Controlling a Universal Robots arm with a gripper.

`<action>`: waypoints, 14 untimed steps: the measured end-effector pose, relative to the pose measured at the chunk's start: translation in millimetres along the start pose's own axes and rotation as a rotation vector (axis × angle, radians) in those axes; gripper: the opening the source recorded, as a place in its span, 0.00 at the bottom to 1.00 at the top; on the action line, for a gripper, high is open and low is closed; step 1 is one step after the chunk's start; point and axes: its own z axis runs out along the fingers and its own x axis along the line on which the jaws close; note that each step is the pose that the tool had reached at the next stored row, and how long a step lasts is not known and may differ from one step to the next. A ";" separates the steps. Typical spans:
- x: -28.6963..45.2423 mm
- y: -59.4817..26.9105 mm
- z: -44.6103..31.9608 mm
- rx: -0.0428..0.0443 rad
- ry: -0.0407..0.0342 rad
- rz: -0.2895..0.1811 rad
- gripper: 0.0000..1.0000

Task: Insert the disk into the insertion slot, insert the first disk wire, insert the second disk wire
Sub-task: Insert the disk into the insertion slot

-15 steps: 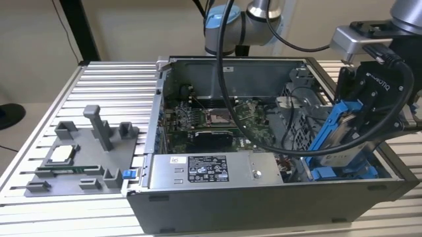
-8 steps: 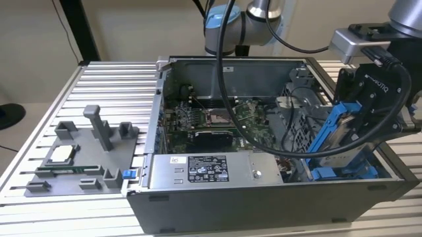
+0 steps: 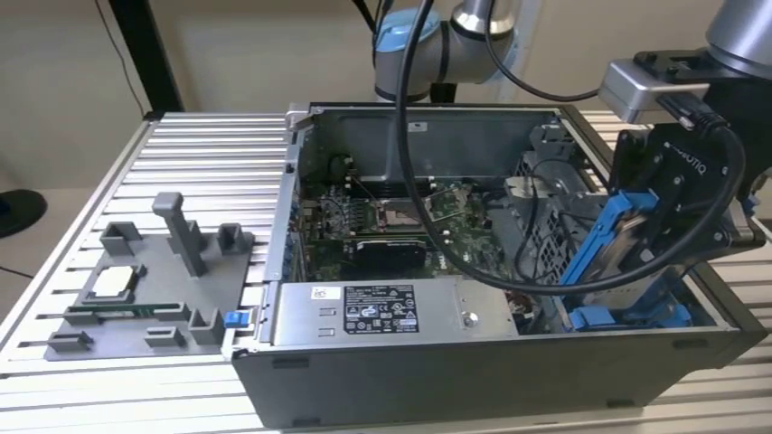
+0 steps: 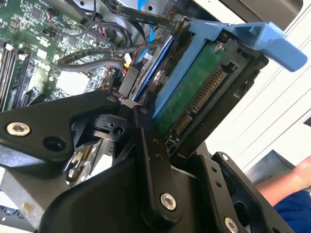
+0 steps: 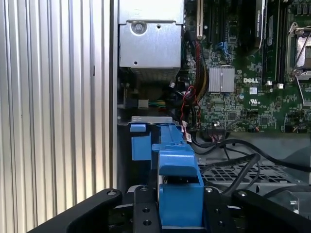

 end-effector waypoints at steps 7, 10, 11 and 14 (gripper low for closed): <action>0.0 0.0 0.1 -0.0002 0.0000 0.000 0.00; 0.0 0.0 0.1 -0.0002 -0.0001 0.000 0.00; 0.0 0.0 0.1 -0.0002 -0.0001 0.000 0.00; 0.0 0.0 0.1 -0.0003 -0.0001 0.000 1.00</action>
